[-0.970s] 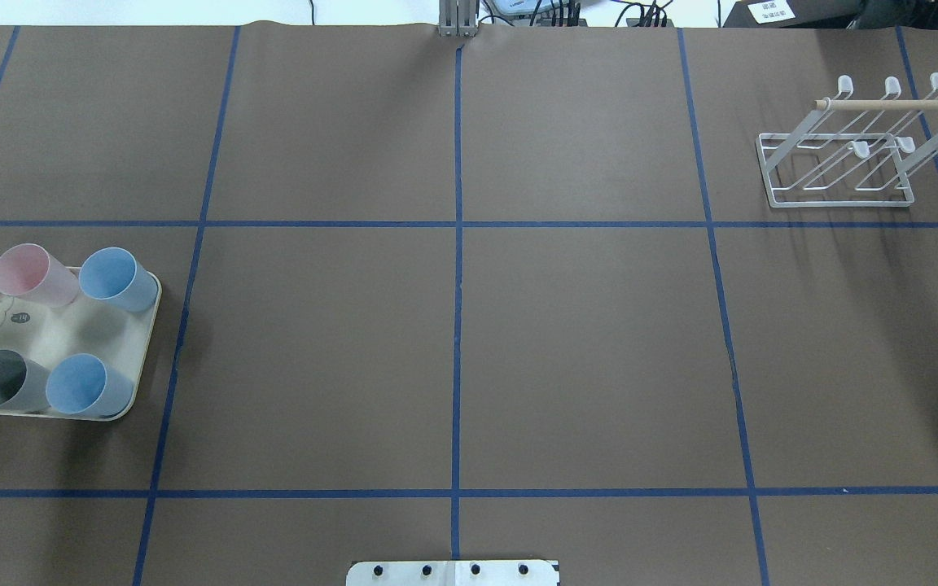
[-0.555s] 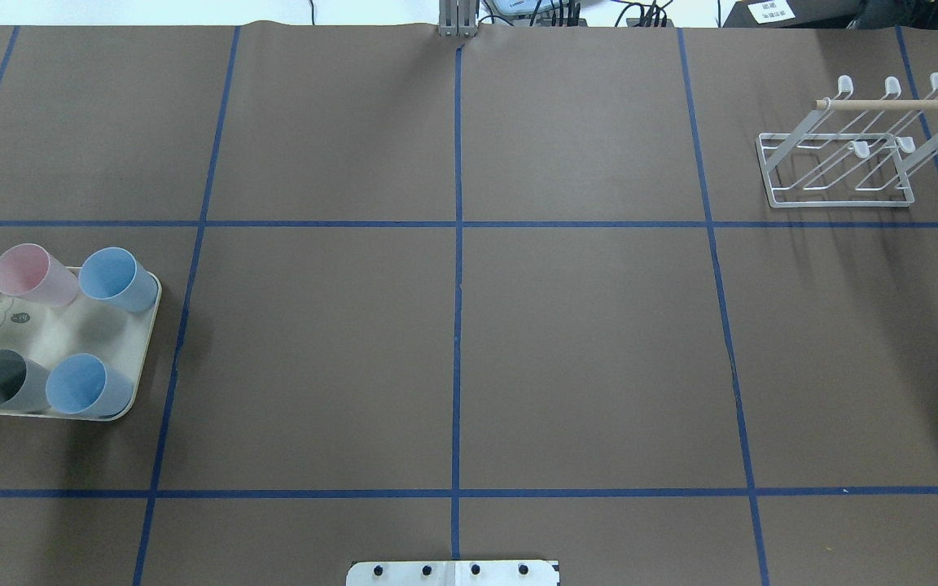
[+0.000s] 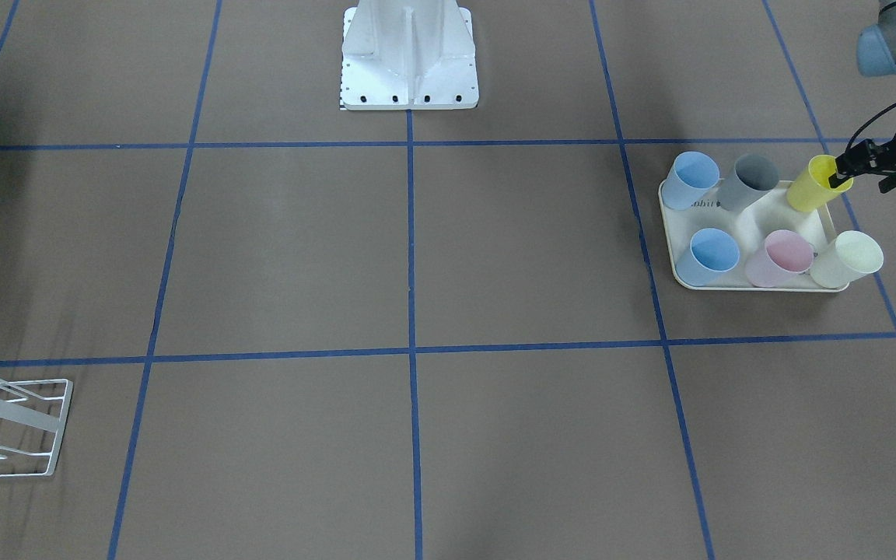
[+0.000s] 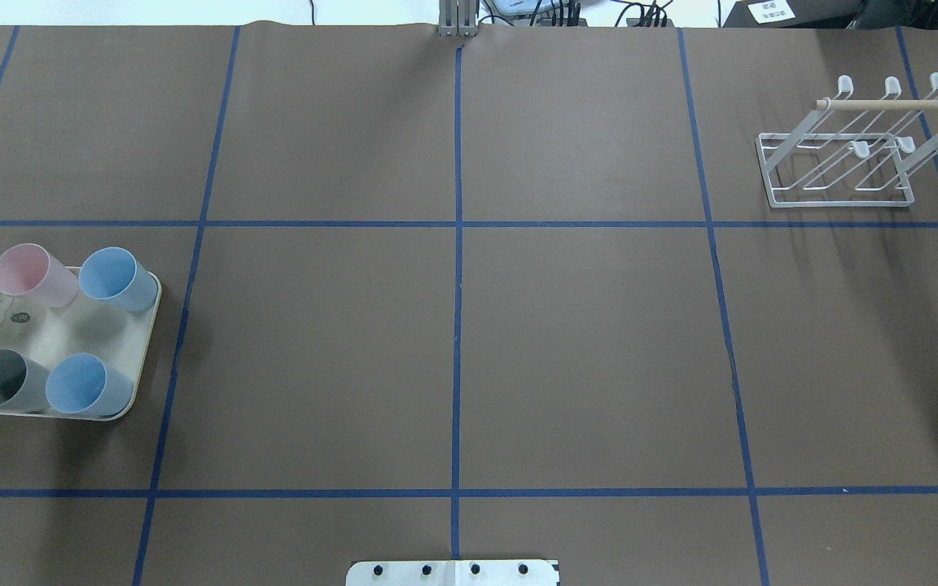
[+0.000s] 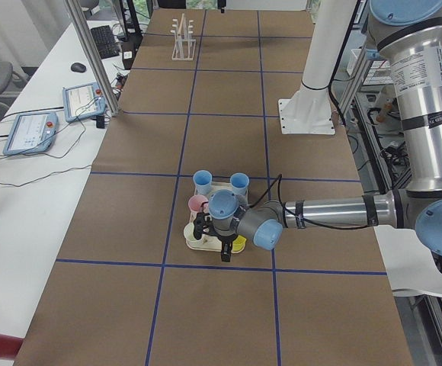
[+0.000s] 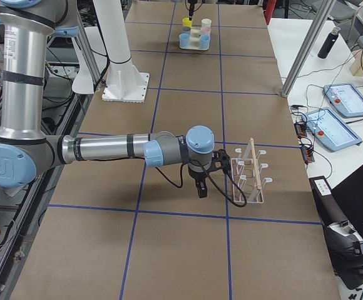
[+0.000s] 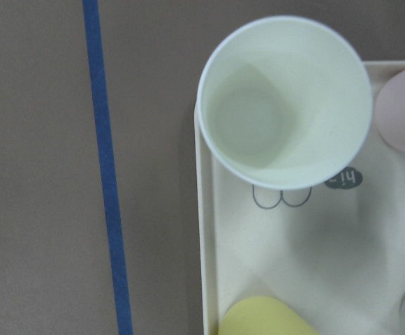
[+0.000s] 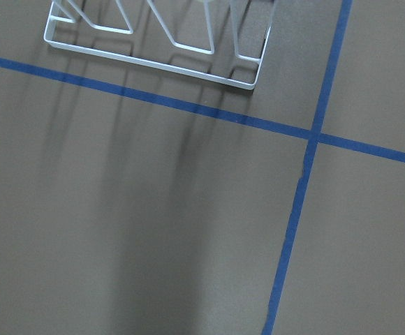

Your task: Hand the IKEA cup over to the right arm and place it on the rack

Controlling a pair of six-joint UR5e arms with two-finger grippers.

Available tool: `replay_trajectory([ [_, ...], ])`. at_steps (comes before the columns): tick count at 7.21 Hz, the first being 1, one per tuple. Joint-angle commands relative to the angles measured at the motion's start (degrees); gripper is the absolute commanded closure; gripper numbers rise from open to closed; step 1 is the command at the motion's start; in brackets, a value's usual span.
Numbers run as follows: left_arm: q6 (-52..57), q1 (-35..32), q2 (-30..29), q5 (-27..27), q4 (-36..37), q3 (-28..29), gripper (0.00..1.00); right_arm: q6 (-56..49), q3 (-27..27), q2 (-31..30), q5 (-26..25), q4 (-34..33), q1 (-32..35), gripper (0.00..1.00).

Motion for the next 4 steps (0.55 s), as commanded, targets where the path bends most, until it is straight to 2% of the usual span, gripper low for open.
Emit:
replay_trajectory([
  [1, -0.13, 0.41, 1.79, -0.16, -2.08, 0.06, 0.01, 0.06, -0.08, 0.00, 0.49, 0.00, -0.09, 0.00],
  [2, -0.31, 1.46, 1.79, -0.07, -2.00, 0.58, 0.19, -0.03, -0.08, 0.00, 0.49, 0.00, 0.00, 0.00],
  [4, -0.31, 1.99, 1.44, 0.01, -2.09, 0.93, 0.84, 0.06, -0.34, 0.00, 0.40, 0.00, -0.09, 0.00],
])
